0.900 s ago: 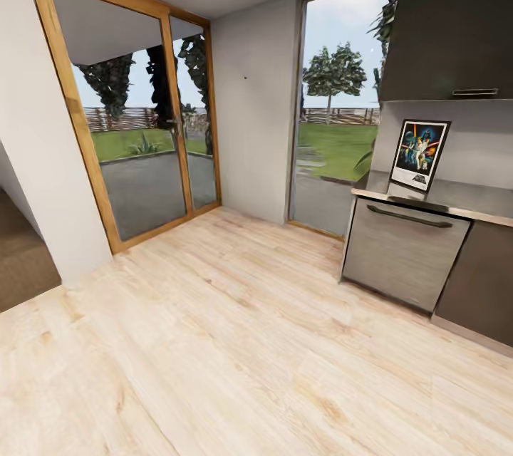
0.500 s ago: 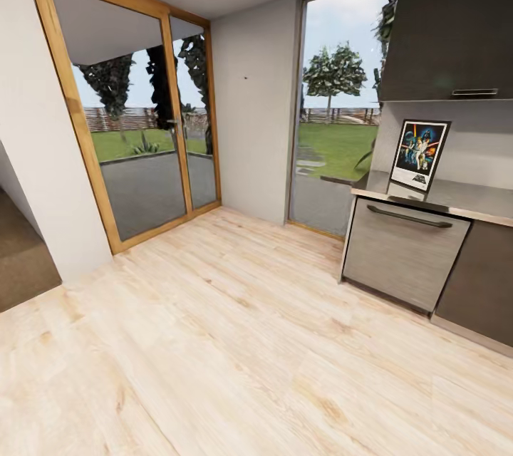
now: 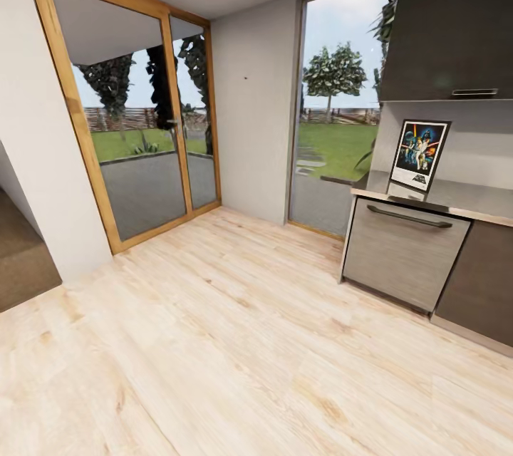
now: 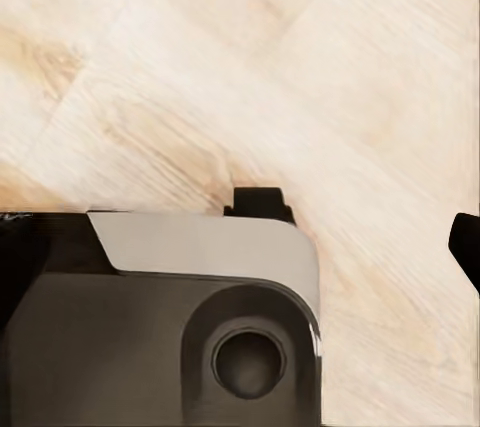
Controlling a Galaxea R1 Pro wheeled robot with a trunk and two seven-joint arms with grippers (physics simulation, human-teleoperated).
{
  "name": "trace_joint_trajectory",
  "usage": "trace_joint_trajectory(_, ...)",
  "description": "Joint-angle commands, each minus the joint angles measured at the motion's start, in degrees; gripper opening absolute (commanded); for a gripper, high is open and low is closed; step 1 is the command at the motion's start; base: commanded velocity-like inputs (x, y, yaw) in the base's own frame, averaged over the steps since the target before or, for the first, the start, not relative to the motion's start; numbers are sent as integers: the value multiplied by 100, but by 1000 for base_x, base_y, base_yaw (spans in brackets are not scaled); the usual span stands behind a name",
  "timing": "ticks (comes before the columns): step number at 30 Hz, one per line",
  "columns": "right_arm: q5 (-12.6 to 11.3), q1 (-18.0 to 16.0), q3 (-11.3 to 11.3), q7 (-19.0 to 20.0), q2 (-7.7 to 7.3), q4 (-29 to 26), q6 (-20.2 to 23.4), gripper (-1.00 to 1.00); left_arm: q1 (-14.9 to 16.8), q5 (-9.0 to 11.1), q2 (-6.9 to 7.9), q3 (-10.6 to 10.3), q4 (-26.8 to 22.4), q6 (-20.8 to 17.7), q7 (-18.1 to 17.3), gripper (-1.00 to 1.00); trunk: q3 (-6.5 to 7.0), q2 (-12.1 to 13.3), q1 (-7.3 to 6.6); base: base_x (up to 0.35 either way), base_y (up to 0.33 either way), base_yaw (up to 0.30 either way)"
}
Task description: Pick up the poster from the kitchen countertop and hang it on one of the wall nails in the kitchen.
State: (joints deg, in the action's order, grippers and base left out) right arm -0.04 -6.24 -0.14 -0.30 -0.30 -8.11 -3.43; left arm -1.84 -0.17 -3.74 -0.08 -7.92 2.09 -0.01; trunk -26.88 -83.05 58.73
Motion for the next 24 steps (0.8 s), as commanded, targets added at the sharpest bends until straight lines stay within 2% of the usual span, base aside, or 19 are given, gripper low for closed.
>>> trace_joint_trajectory(1, -2, -13, -1, 4, -19, -29, -52, 100, -4, -6, -12, 0, -42, 18, 0, 100, -5, -3, 0, 0, 0, 0)
trace_joint_trajectory(9, 13, -47, 3, 27, -100, -288, -309, 100, -9, -23, -50, -1, -299, 154, 0, 100, -5, -3, 0, 0, 0, 0)
trace_joint_trajectory(10, 15, -48, 2, 27, -107, -1067, -1450, 100, -9, -24, -52, -1, -2629, 209, -1, 100, -5, -3, 0, 0, 0, 0)
trace_joint_trajectory(14, -4, -57, -11, 26, -191, -1169, -1509, 100, -10, -26, -53, 4, -2930, 372, -6, 100, -5, -3, 0, 0, 0, 0)
trace_joint_trajectory(24, -25, -69, -34, 15, -300, -1212, -1529, 100, -10, -23, -32, 49, -3060, 455, -1, 100, -5, -3, 0, 0, 0, 0)
